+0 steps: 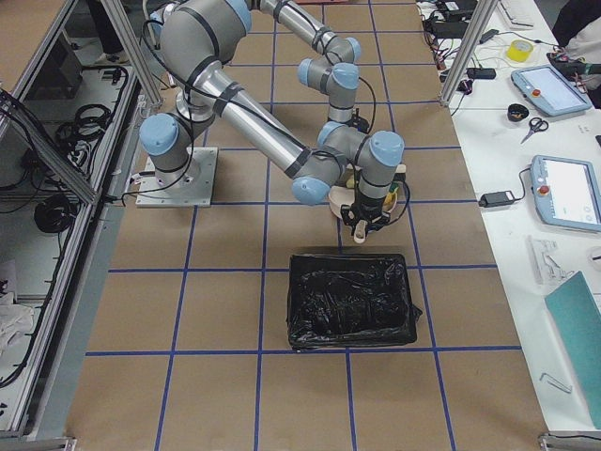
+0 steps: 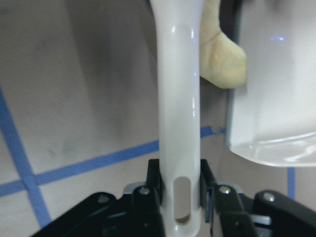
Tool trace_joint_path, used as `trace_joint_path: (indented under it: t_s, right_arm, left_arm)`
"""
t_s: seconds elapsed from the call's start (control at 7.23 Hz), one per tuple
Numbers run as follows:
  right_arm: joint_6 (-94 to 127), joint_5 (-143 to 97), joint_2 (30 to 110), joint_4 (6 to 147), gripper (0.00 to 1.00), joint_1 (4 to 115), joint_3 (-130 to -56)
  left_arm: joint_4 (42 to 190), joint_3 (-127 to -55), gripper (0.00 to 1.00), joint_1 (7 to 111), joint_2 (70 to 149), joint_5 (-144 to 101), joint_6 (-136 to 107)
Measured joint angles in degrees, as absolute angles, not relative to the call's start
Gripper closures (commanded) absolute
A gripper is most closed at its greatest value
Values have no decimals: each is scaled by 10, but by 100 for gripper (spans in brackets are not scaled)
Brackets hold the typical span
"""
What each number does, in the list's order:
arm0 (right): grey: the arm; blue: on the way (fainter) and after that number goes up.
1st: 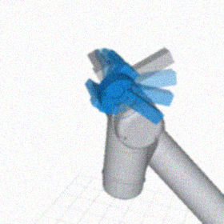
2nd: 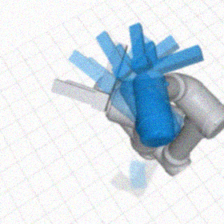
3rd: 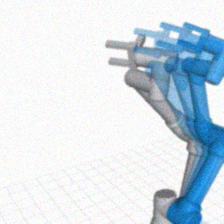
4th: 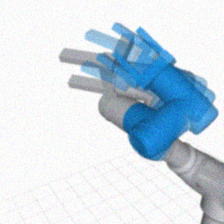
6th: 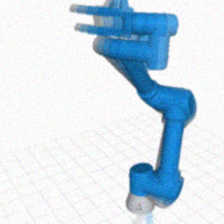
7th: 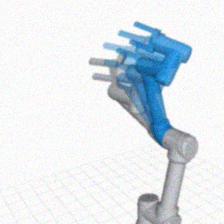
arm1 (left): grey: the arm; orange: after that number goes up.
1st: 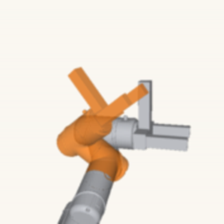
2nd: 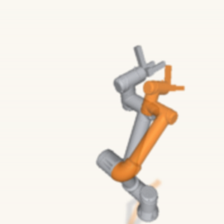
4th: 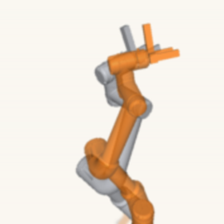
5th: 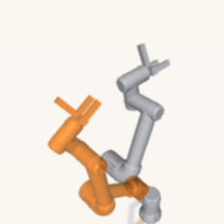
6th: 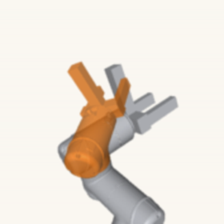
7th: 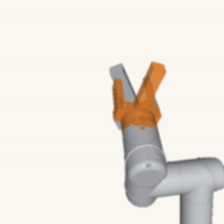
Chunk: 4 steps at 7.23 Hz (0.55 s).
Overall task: Sweep and dump trash in nearest bin
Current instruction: 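Sweep the remaining peel piece into the dustpan with the left-held brush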
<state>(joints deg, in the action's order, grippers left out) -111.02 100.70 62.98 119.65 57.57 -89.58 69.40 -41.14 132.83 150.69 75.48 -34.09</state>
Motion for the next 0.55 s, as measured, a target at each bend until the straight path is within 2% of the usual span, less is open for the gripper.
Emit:
trace_joint_path:
  t_s: [0.55]
  right_arm:
    - [-1110,1006,629,1196,100,576,-897]
  left_arm:
    - [693,-385,100,1358,1495,729,-390]
